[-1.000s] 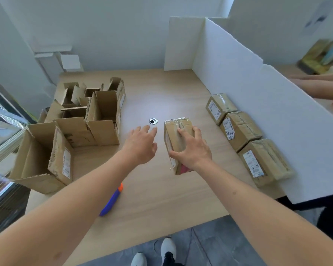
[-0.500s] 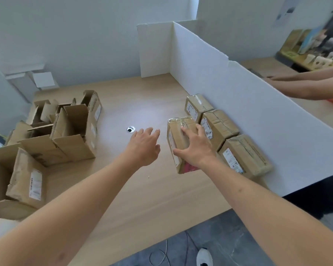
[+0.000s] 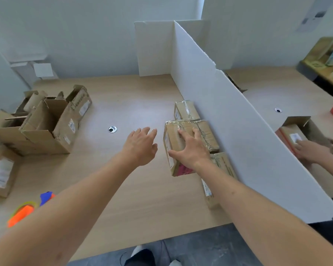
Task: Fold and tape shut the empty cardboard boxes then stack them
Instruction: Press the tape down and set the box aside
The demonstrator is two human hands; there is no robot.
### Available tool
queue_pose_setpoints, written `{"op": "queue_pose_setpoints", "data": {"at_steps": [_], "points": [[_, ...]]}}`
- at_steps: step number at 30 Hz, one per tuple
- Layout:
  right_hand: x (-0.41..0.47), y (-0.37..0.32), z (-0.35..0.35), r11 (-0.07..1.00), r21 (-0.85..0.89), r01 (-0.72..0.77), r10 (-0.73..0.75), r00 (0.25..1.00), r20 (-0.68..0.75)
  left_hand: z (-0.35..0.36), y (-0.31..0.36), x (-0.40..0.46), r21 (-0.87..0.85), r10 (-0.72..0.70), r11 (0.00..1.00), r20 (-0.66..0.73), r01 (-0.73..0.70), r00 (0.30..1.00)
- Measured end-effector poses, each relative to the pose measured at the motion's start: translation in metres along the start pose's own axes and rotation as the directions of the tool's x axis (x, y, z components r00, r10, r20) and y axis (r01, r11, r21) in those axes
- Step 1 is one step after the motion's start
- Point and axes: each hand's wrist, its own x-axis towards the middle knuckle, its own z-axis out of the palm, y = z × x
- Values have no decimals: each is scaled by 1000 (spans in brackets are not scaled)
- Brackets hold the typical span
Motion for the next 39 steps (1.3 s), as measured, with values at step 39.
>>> {"op": "queue_pose_setpoints", "data": {"at_steps": [39], "points": [[337, 29, 153, 985, -139, 101, -107, 994, -35, 139, -62, 263, -196, -249, 941, 161, 278, 955]]}}
